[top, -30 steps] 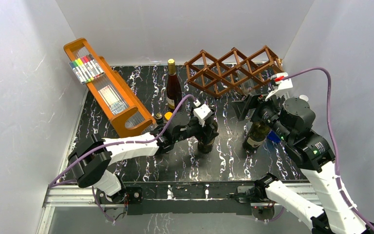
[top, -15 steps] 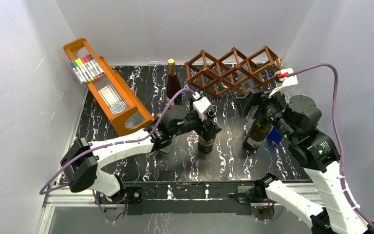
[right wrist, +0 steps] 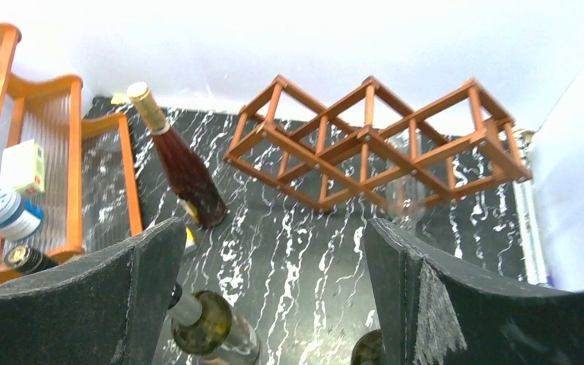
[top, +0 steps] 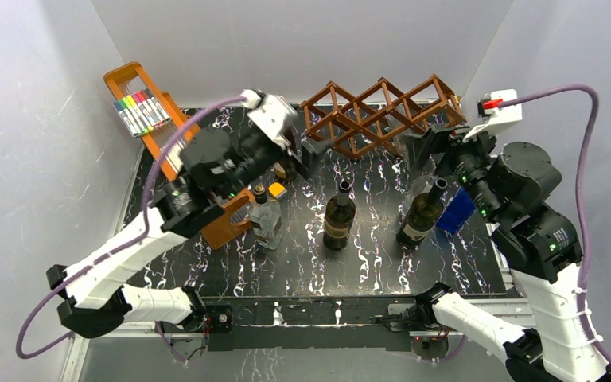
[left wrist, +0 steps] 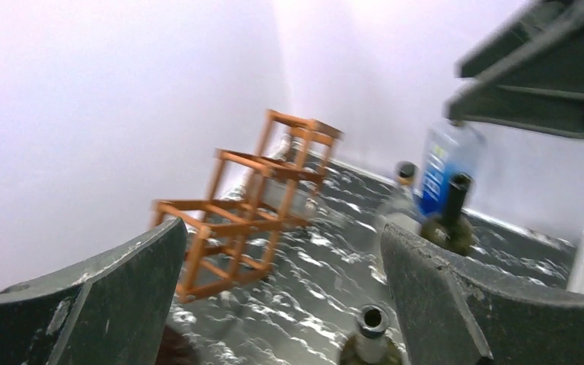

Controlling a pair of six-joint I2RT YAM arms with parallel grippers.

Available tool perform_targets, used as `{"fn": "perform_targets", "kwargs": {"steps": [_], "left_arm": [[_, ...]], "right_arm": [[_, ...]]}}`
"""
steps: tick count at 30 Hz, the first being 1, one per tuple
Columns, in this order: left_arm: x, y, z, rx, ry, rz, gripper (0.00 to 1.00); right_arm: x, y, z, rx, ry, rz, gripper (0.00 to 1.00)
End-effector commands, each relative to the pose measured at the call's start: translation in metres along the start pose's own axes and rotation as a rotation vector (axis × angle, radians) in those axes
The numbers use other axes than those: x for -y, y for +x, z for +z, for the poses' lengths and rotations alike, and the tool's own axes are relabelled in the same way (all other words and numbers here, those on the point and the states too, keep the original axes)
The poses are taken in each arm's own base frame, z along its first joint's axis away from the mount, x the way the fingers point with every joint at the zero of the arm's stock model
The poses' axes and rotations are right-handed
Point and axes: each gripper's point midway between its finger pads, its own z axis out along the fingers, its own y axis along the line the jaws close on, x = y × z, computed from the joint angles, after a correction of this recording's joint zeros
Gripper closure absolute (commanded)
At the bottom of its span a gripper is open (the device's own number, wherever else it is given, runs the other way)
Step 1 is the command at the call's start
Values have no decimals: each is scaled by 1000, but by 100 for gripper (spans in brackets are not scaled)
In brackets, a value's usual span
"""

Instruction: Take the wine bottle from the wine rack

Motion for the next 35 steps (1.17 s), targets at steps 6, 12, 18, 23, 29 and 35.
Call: {"fn": "perform_targets", "kwargs": {"steps": [6, 12, 18, 23, 29, 35], "left_arm": [[-156, -14, -55, -177, -468, 14, 2], [-217, -33, -112, -116, -732, 39, 2], [-218, -76, -170, 45, -868, 92, 2], [-201, -92, -200, 114, -857, 105, 2], [-191, -97, -210, 148, -833, 128, 2], [-191, -96, -206, 140, -818, 137, 2]], "right_arm": [[18, -55, 12, 122, 139, -37, 2], [29, -60, 49, 104, 269, -36, 2], [19, -85, 55, 185, 224, -51, 2], [15, -95, 48, 214, 192, -67, 2], [13, -101, 37, 247, 168, -44, 2], [18, -100, 26, 272, 178, -32, 2]]}}
